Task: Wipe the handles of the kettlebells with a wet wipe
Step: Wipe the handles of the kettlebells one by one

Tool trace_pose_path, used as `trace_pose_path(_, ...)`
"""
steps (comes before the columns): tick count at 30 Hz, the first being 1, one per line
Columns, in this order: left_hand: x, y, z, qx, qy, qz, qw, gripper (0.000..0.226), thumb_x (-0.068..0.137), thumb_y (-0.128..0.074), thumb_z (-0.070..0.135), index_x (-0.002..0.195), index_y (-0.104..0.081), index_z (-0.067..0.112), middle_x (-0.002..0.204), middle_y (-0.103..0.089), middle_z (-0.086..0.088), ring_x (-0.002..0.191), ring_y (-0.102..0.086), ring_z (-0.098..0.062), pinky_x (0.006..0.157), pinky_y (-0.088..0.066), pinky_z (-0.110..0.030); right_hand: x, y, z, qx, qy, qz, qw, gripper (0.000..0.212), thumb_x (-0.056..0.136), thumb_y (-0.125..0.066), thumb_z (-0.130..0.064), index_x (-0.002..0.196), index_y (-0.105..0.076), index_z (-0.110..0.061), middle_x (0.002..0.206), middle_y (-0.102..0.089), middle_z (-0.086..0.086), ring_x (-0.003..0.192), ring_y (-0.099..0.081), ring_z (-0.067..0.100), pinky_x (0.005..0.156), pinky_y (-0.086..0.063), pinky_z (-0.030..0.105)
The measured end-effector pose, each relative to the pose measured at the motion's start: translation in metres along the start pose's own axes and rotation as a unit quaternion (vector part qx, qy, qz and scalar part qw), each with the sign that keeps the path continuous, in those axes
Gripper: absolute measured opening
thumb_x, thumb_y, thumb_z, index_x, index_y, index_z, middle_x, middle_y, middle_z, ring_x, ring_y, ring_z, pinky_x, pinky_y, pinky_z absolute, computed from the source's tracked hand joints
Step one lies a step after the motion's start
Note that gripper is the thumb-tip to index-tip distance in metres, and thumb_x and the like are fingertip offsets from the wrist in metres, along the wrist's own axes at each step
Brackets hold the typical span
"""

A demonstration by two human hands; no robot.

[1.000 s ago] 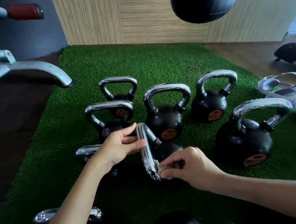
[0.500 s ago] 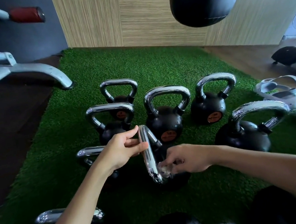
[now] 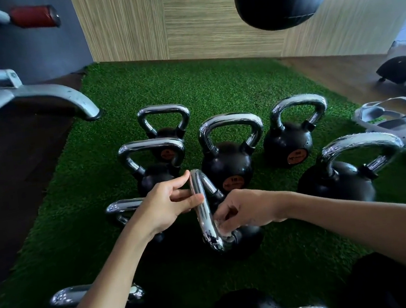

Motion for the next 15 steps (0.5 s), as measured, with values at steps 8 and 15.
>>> trace_pose_path(8,-0.001,0.005,0.001,0.066,0.008,0.009,0.998,0.095,0.071,-0.078,0.063,0.153,-0.037,0.04,0.107,-0.073,0.03,0.121,-0.054,0.009,0.111,-0.031,-0.032,0.01,0.024,0.01,0.068,-0.002,0.123,0.99,0.013,0.09,-0.075,-0.02,0.081,-0.078,-0.03,0.074,-0.073,-0.011,0.066,-0.056,-0.003,0.066,-0.041,0.013)
trace_pose_path(15,-0.001,0.004,-0.001,0.048,0.011,-0.002,0.999,0.108,0.059,-0.082,0.076,0.152,-0.039,0.039,0.11,-0.074,0.025,0.122,-0.058,0.005,0.115,-0.038,-0.04,0.016,0.036,0.008,0.076,-0.011,0.126,0.989,0.006,0.09,-0.074,-0.012,0.091,-0.077,-0.016,0.062,-0.068,-0.015,0.053,-0.055,-0.008,0.056,-0.041,0.004)
Point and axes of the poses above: each hand's wrist, its own x-axis towards the middle knuckle, its own y-axis out of the back of the hand, z = x × y, the point moved 8 cm from there along x, towards the middle knuckle
